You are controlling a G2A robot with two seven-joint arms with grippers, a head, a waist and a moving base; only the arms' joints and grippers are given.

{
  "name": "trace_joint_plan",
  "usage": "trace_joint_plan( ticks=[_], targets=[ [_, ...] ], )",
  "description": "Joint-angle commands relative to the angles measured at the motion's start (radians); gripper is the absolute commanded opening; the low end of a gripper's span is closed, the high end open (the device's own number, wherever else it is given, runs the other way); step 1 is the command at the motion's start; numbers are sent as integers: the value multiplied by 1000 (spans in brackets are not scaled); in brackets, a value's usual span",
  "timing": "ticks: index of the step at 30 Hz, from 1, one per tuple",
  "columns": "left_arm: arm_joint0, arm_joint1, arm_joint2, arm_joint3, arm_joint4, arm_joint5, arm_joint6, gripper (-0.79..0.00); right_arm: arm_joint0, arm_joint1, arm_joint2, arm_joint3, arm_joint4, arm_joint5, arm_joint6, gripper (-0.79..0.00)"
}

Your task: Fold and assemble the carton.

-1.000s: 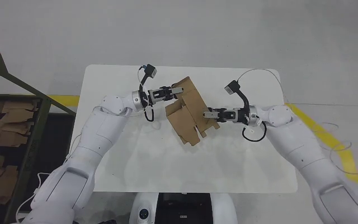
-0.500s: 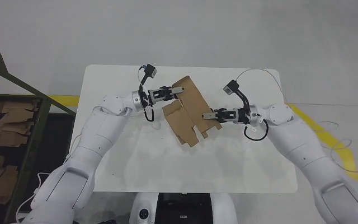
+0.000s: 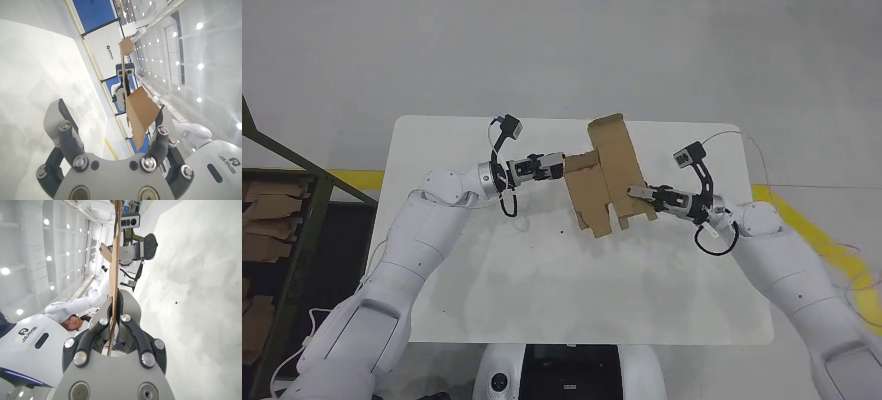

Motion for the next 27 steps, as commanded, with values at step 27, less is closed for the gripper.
trace_joint_plan(
  ticks=[27],
  targets=[
    [0,0,0,0,0,0,0,0,-163,-46,15,-50,-135,-33,-516,-785]
  ],
)
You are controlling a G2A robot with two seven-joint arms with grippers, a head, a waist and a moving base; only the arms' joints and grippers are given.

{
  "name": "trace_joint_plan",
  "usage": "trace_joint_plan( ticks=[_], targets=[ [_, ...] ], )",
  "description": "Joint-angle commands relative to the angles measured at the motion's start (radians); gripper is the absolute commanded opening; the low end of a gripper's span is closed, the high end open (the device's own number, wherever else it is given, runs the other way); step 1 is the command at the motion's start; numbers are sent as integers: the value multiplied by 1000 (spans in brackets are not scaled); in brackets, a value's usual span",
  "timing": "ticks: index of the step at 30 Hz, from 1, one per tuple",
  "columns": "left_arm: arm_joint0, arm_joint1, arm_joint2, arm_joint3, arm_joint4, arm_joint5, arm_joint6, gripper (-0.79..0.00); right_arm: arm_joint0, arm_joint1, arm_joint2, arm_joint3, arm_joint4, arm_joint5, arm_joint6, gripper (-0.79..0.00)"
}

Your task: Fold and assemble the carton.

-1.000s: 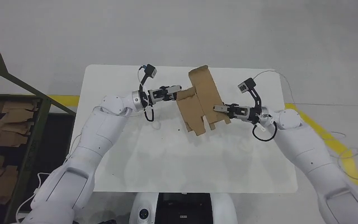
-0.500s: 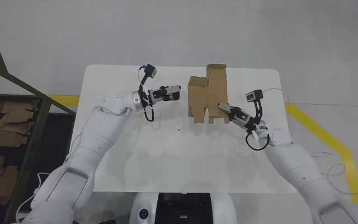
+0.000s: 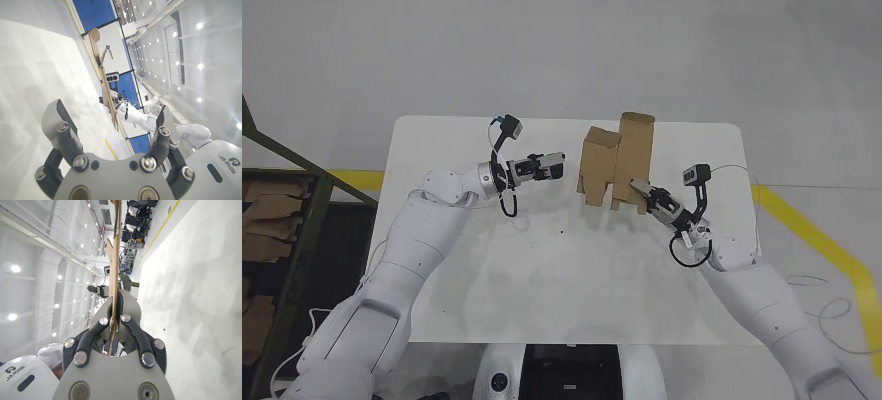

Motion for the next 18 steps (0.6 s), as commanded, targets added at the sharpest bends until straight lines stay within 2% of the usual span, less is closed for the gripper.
trace_joint_plan(
  ticks=[1,5,11,18],
  targets=[
    [0,0,0,0,0,0,0,0,0,0,0,0,0,0,0,-785],
    [0,0,0,0,0,0,0,0,0,0,0,0,0,0,0,-785],
    [26,1,1,-43,39,28,54,0,-25,-2,11,-75,-105,108,-87,-785],
    [43,4,1,-55,56,25,49,0,-73,5,67,-191,-175,219,-183,-785]
  ],
)
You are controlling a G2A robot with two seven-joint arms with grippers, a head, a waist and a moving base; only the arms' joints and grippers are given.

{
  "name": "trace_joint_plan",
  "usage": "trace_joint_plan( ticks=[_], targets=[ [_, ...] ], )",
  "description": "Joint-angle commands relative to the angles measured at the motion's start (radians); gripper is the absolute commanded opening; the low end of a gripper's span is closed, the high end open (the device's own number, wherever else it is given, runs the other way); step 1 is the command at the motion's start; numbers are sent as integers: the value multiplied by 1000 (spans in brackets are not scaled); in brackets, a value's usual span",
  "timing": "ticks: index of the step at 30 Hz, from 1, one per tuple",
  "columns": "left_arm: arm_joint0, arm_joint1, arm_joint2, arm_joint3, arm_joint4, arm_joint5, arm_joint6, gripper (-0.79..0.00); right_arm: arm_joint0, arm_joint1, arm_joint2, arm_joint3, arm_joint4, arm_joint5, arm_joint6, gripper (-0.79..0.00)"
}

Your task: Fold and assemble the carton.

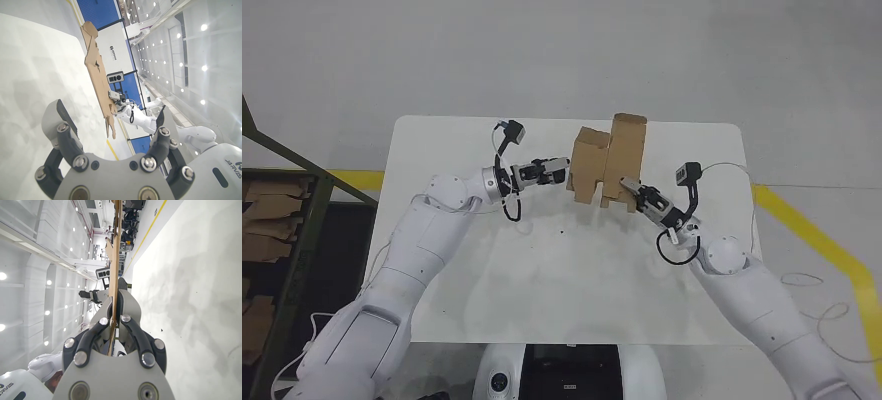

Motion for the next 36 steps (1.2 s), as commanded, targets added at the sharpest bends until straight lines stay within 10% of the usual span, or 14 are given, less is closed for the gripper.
trace_joint_plan(
  ticks=[1,18,20,23,36],
  targets=[
    [5,0,0,-2,0,-3,-4,0,-19,4,23,-41,-11,32,-19,-785],
    [0,-29,56,44,-90,-74,-22,0,-171,12,121,-251,-92,206,-140,-785],
    [0,-32,61,47,-91,-75,-22,-259,-174,9,122,-251,-94,208,-144,-785],
    [-3,-35,66,54,-91,-74,-19,-406,-178,3,119,-252,-102,211,-146,-785],
    [-22,-49,83,89,-105,-43,-15,-785,-205,-14,125,-280,-152,214,-155,-785]
  ],
)
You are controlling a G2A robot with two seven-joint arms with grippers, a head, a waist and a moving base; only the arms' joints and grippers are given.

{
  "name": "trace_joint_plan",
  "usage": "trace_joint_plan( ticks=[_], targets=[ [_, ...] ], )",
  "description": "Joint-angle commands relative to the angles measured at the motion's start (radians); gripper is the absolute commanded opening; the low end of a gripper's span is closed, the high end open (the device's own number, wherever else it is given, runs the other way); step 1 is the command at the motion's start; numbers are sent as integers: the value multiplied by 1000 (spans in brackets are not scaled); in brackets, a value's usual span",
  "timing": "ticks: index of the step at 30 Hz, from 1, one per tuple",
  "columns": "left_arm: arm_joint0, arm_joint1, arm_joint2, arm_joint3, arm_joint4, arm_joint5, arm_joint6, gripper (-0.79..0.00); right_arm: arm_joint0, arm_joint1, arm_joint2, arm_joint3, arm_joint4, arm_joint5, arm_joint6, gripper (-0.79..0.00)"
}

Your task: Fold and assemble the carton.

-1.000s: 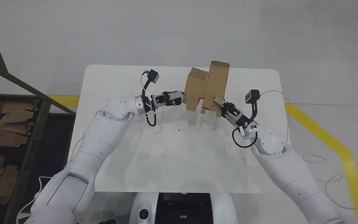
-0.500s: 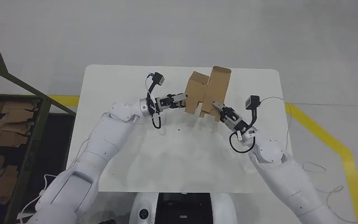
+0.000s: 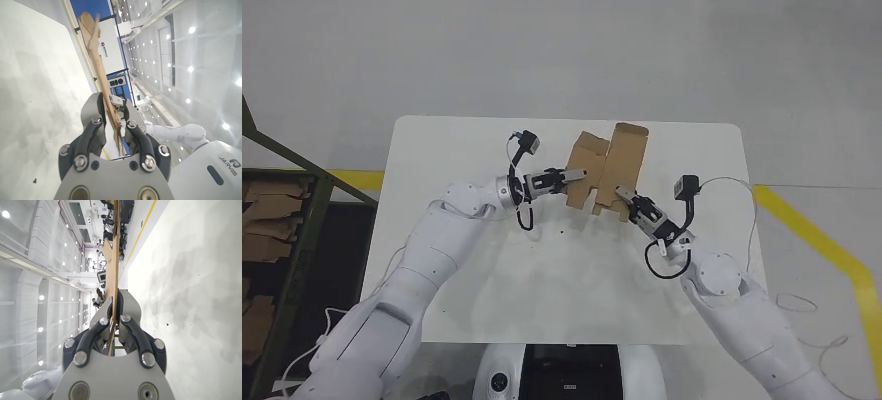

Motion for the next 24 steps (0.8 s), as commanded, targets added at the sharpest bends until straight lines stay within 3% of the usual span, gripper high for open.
trace_joint_plan(
  ticks=[1,2,3,4,10,24],
  targets=[
    [-2,-1,1,5,0,2,-1,-785,-6,-2,4,-9,-3,-4,-1,-785],
    [-3,-2,0,7,-1,3,-1,-785,-10,-3,6,-13,-4,-5,-1,-711],
    [-3,-2,-1,9,-1,2,-3,-785,-13,-4,9,-17,-6,-8,1,-539],
    [-5,-2,-3,11,-1,2,-6,-785,-16,-4,12,-21,-6,-11,3,0],
    [-12,5,-29,28,-44,23,-70,-785,-30,-1,65,-25,43,-41,70,0],
    [-43,30,-54,59,-43,109,-320,-785,70,-3,135,156,237,-64,428,0]
  ],
)
